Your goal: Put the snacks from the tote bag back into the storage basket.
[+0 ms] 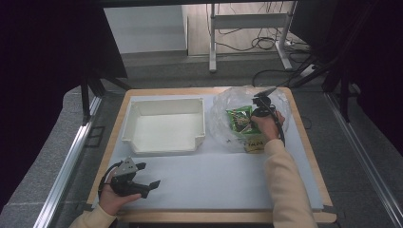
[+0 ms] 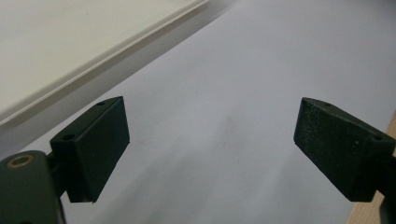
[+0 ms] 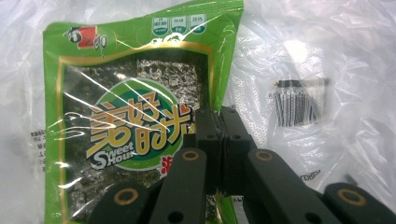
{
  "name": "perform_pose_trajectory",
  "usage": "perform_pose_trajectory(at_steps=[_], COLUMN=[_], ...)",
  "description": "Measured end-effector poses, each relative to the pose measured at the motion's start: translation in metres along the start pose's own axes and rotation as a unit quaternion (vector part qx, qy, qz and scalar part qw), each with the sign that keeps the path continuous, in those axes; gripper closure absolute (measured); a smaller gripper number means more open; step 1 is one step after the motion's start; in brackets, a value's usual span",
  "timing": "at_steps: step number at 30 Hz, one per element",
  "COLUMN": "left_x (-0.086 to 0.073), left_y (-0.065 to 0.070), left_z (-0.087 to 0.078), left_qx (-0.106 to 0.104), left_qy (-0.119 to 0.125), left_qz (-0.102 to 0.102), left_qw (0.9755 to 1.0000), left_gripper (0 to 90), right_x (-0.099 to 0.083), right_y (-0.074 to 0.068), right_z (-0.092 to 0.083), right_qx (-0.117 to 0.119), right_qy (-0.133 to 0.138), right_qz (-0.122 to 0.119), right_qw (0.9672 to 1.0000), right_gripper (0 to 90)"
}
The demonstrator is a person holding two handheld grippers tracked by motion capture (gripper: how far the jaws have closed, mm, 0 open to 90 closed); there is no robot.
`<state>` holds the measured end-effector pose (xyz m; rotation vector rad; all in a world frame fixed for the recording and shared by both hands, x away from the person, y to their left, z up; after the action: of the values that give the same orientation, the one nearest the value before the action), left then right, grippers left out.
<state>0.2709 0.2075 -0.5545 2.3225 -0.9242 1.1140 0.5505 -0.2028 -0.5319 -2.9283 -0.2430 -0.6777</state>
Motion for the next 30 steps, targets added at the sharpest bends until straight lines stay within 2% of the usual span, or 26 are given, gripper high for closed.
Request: perform_pose_trajectory(at_steps=[5, 13, 19, 22, 26, 30], left_x=[0.0, 0.0, 0.0, 0.0, 0.0, 0.0], left_y=[-0.001, -0.001, -0.001, -0.001, -0.001, -0.001], left_z=[0.0, -0.001, -0.002, -0.002, -0.002, -0.002], left_qx=[0.001, 0.001, 0.0, 0.002, 0.002, 0.002], left_qy=[0.001, 0.003, 0.005, 0.004, 0.003, 0.005], left_qz=[0.0, 0.001, 0.002, 0.002, 0.003, 0.002], left_qw=[1.0, 1.0, 1.0, 1.0, 1.0, 1.0], left_gripper=[10.4, 10.4, 10.4, 10.4, 10.4, 10.4], right_x=[0.001, 0.002, 0.002, 0.002, 0.001, 0.001], right_y=[0.0, 0.003, 0.008, 0.012, 0.014, 0.018], right_z=[-0.001, -0.015, -0.03, -0.039, -0.044, -0.053], right_qx=[0.001, 0.024, 0.034, 0.047, 0.05, 0.057], right_qy=[0.003, 0.016, 0.043, 0.063, 0.073, 0.095], right_qz=[0.003, 0.007, 0.01, 0.018, 0.017, 0.026], right_qw=[1.0, 0.9996, 0.9984, 0.9967, 0.9959, 0.9935], right_gripper=[88.4, 89.1, 89.3, 89.5, 89.6, 89.6])
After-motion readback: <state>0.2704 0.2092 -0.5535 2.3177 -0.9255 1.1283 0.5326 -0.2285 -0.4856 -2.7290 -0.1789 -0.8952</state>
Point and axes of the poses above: each handheld gripper's, and its own axes: z roughly forward along the jaws, x roughly out of its top, y roughly to its right, the point moved 5 cm from there along z, roughly forward along the jaws, and after that the axes turned 2 degrees about z, right-handed, at the moved point
